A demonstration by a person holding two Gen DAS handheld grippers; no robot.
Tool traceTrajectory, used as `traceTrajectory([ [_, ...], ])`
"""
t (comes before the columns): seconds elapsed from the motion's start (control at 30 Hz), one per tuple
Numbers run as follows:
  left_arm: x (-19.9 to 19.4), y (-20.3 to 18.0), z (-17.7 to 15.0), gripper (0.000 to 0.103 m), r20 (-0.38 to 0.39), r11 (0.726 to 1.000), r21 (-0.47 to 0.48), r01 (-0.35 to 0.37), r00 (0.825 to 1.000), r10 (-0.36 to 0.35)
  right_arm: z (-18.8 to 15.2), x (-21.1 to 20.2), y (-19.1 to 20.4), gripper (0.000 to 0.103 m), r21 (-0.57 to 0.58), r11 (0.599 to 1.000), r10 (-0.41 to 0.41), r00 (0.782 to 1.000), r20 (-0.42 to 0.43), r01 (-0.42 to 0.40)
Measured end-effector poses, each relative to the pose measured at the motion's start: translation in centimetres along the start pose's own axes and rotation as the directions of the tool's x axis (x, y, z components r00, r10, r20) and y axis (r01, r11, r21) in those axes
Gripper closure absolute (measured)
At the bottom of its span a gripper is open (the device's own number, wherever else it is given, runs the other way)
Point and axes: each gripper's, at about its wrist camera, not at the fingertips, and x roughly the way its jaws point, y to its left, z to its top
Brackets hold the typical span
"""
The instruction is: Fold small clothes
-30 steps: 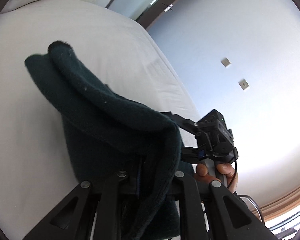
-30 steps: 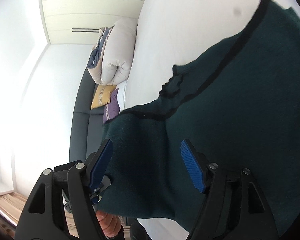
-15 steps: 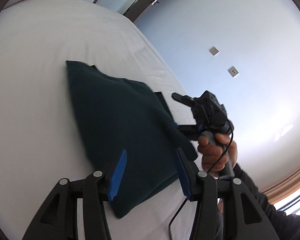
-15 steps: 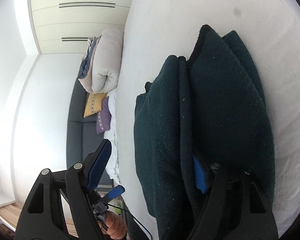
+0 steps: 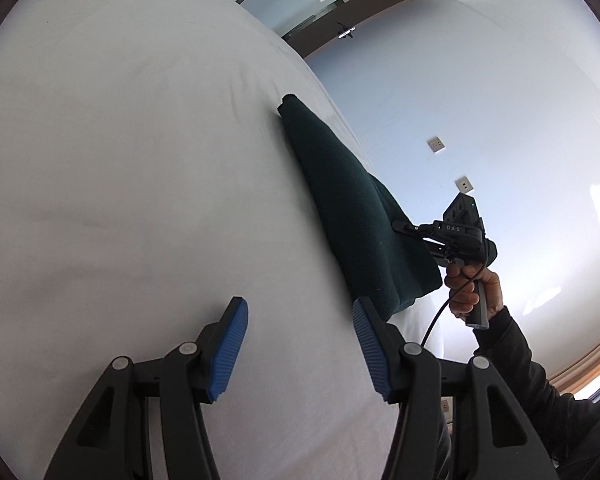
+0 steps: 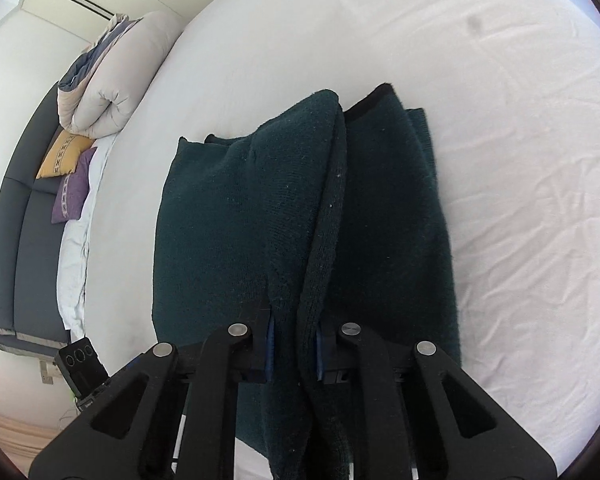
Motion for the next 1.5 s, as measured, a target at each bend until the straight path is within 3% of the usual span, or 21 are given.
traceTrajectory([
  [0.23,0.0,-1.1,1.0,0.046,0.003,0.999,0.030,0.039,0.999,-0.039,-1.3,-3.5,-4.2,0.091,0.033,0.996,-0.078,0.997,0.016,0.078],
  [0.4,-0.1,-1.9,1.2,0.046,-0.021,0.998,0.049,0.042,0.999,-0.041,-2.0,-3.5,-7.4,0.091,0.070,0.997,-0.039,0.998,0.044,0.036],
  [0.7,-0.2,-2.8,1.0,0.046,-0.062,0.996,0.080,0.040,0.997,-0.035,-2.4,-3.1,-8.5,0.090,0.085,0.996,-0.039,0.998,0.048,0.034],
  [0.8,0.2,-3.0,1.3,0.046,-0.081,0.996,0.088,0.028,0.997,-0.021,-2.5,-3.1,-10.2,0.083,0.145,0.988,0.037,0.998,0.054,-0.044],
  [0.83,0.4,-2.9,1.2,0.046,-0.084,0.996,0.090,0.024,0.996,-0.016,-2.7,-3.5,-10.8,0.076,0.188,0.980,0.049,0.997,0.054,-0.059],
  [0.9,0.8,-2.6,1.1,0.046,-0.089,0.996,0.090,0.015,0.996,-0.007,-3.4,-4.9,-11.5,0.073,0.232,0.970,0.051,0.994,0.094,-0.072],
  [0.97,0.9,-2.0,0.9,0.046,-0.090,0.996,0.086,0.011,0.996,-0.003,-4.5,-7.5,-11.6,0.046,0.240,0.971,-0.056,0.983,0.177,0.012],
  [1.03,1.3,-1.6,0.7,0.046,-0.092,0.997,0.082,0.003,0.996,0.005,-5.3,-10.0,-11.2,0.046,0.226,0.969,-0.149,0.961,0.233,0.096],
  [1.17,2.0,-1.3,0.3,0.046,-0.090,0.997,0.080,-0.011,0.996,0.018,-6.4,-12.0,-6.9,0.047,0.074,0.997,-0.049,0.965,0.258,0.030],
  [1.3,2.1,-1.5,0.2,0.044,-0.084,0.996,0.085,-0.035,0.996,0.043,-7.8,-10.5,-1.7,0.048,-0.118,0.993,0.009,0.981,0.196,0.014],
  [1.4,2.2,-1.7,0.3,0.043,-0.079,0.994,0.092,-0.056,0.995,0.063,-9.2,-7.4,-2.9,0.048,-0.108,0.992,-0.055,0.992,0.113,0.067],
  [1.43,2.2,-1.7,0.3,0.043,-0.079,0.993,0.096,-0.065,0.994,0.073,-9.5,-6.0,-4.6,0.051,-0.064,0.994,-0.081,0.994,0.075,0.086],
  [1.47,2.2,-1.7,0.3,0.043,-0.080,0.992,0.099,-0.077,0.993,0.085,-10.1,-5.4,-6.5,0.070,-0.026,0.997,-0.077,0.994,0.076,0.079],
  [1.5,2.3,-1.7,0.3,0.043,-0.081,0.991,0.103,-0.087,0.992,0.095,-10.8,-5.7,-8.0,0.073,-0.008,0.999,-0.042,0.992,0.116,0.043],
])
